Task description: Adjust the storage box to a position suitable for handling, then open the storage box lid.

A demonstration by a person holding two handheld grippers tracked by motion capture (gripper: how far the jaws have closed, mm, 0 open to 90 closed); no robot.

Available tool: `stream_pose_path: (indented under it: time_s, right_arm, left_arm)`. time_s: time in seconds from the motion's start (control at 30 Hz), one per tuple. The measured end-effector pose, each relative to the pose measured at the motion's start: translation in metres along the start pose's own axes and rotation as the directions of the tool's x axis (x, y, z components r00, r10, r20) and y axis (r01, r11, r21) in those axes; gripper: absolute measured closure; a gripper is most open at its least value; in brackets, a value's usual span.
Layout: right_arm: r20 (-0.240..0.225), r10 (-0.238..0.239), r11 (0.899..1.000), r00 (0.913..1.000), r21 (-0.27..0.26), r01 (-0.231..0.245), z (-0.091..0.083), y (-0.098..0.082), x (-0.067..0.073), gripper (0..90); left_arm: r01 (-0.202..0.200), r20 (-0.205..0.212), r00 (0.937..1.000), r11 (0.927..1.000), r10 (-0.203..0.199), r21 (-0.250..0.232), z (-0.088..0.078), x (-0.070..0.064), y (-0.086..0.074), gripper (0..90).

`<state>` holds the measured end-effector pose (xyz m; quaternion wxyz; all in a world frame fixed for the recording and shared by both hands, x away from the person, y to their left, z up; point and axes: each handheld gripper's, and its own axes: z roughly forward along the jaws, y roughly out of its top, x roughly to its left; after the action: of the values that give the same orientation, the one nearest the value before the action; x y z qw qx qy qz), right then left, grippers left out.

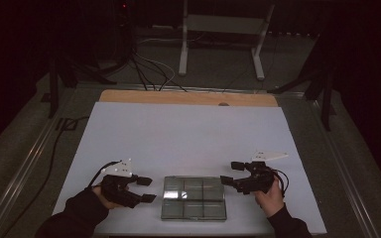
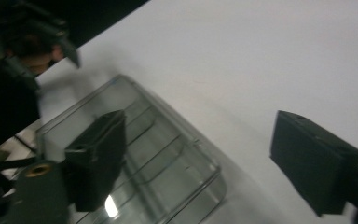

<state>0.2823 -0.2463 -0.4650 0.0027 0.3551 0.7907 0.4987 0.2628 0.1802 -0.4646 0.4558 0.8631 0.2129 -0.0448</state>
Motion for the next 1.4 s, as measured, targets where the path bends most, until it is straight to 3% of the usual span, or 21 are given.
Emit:
stream_pose_path:
  time_s: [0.2,0.27,0.33,0.43,0.6,0.77,0.9,0.97,1.0,1.13,1.2,1.3,1.37,1.4]
  right_arm:
    - [-0.045,-0.041,0.999,0.9981,-0.015,0.041,-0.009,-0.007,0.005,9.7]
    - [-0.057,-0.048,0.999,0.9972,-0.020,0.047,-0.012,-0.011,0.006,7.5]
    - [-0.069,-0.066,0.997,0.9954,-0.031,0.064,-0.015,-0.015,0.007,7.4]
    - [-0.079,-0.097,0.994,0.9921,-0.065,0.092,-0.020,-0.022,0.010,7.4]
    - [-0.078,-0.129,0.991,0.9886,-0.033,0.127,-0.025,-0.034,0.015,8.0]
    - [-0.074,-0.166,0.986,0.9833,-0.023,0.165,-0.028,-0.051,0.022,9.7]
    - [-0.065,-0.164,0.986,0.9843,-0.027,0.163,-0.030,-0.055,0.022,9.8]
    - [-0.095,-0.148,0.989,0.9845,-0.038,0.145,-0.032,-0.056,0.020,10.8]
    - [-0.101,-0.161,0.987,0.9817,-0.038,0.158,-0.033,-0.058,0.021,10.4]
    - [-0.106,-0.157,0.988,0.9818,-0.010,0.157,-0.034,-0.060,0.023,10.6]
    - [-0.072,-0.137,0.989,0.9879,0.040,0.141,-0.033,-0.064,0.022,10.2]
    - [-0.038,-0.149,0.986,0.9881,0.068,0.152,-0.032,-0.066,0.023,10.9]
    - [-0.020,-0.151,0.984,0.9883,0.089,0.152,-0.031,-0.069,0.024,16.0]
    - [0.006,-0.159,0.981,0.9873,0.115,0.157,-0.028,-0.070,0.025,24.8]
  left_arm:
    - [-0.033,0.016,0.9993,0.9994,0.034,-0.011,-0.003,-0.004,0.003,16.1]
    - [-0.057,0.014,0.9983,0.9984,0.057,-0.004,-0.003,-0.006,0.003,14.6]
    - [-0.069,0.034,0.9970,0.9973,0.070,-0.025,-0.004,-0.006,0.002,9.7]
    - [-0.102,0.024,0.9944,0.9941,0.103,-0.037,-0.003,-0.008,0.001,9.5]
    - [-0.160,0.039,0.9861,0.9862,0.162,-0.043,0.002,-0.013,-0.004,6.8]
    - [-0.177,0.026,0.9837,0.9839,0.178,-0.025,0.005,-0.014,-0.009,6.9]
    - [-0.151,0.037,0.9876,0.9881,0.152,-0.028,0.007,-0.015,-0.012,7.0]
    - [-0.139,0.045,0.9892,0.9902,0.139,-0.017,0.008,-0.016,-0.014,6.9]
    - [-0.121,0.062,0.9907,0.9926,0.121,-0.008,0.009,-0.016,-0.014,6.9]
    - [-0.109,0.090,0.9901,0.9940,0.108,0.009,0.013,-0.018,-0.016,7.0]
    - [-0.092,0.099,0.9909,0.9957,0.091,0.006,0.015,-0.018,-0.017,7.3]
    - [-0.094,0.103,0.9905,0.9951,0.091,0.030,0.017,-0.017,-0.020,10.3]
    - [-0.095,0.102,0.9908,0.9940,0.089,0.054,0.020,-0.016,-0.022,15.0]
    - [-0.081,0.097,0.9925,0.9939,0.074,0.074,0.022,-0.016,-0.023,16.3]
